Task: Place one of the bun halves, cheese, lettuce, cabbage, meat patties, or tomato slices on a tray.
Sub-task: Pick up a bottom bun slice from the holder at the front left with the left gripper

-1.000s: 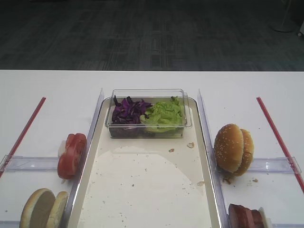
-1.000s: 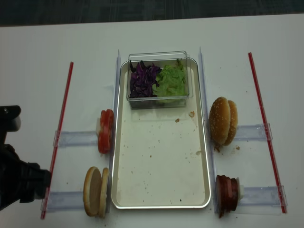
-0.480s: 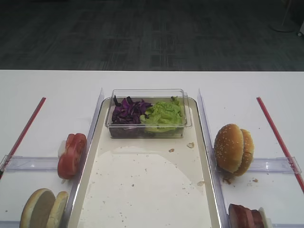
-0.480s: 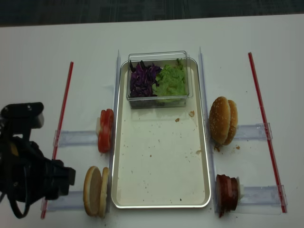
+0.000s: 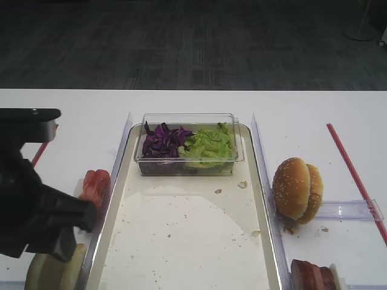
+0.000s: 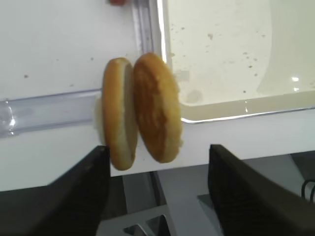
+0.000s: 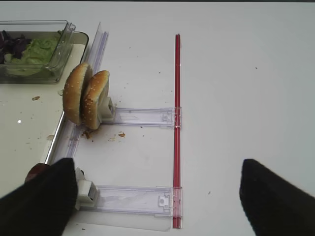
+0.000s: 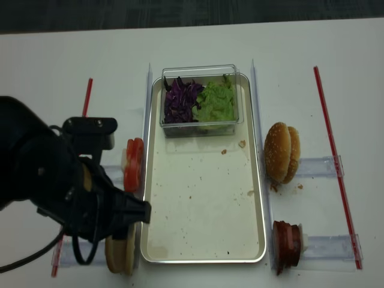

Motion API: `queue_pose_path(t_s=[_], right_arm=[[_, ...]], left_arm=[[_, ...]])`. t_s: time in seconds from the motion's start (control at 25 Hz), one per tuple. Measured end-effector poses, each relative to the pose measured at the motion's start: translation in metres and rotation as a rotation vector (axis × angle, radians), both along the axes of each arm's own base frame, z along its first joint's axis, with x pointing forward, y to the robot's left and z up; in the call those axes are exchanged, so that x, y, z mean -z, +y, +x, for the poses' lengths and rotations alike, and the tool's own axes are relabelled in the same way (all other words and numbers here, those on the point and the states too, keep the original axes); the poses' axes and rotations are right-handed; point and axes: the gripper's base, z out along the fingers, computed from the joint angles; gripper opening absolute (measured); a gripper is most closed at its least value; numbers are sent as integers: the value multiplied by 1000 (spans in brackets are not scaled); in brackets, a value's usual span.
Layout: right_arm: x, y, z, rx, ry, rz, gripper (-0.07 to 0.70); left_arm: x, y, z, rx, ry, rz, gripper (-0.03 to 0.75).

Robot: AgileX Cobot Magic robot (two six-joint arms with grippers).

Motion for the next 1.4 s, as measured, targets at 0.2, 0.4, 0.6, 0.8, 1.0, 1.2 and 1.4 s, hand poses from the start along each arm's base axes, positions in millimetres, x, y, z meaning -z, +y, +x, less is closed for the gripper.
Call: queue_pose_path(t_s=[0.2,0.4,0.6,0.8,1.0,1.2,1.4], right_arm=[[0,0,0,0,0,0,678],[0,0,0,0,0,0,678],[0,0,0,0,0,0,678],[0,0,0,0,0,0,678],[0,0,0,0,0,0,678],[0,0,0,0,0,0,678],[0,0,0,0,0,0,678]], left_arm=[[10,-21,4,-15,31,25,401],[12,-23,6,-79,28,40,401],[12,-24,8,-105,5,21,401],[16,-27,12,-112,3,17,401],[30,-33,17,-114,43,43,401],[40,-37,19,-115,55,39,401],[62,-31,13,-112,82,63,399]])
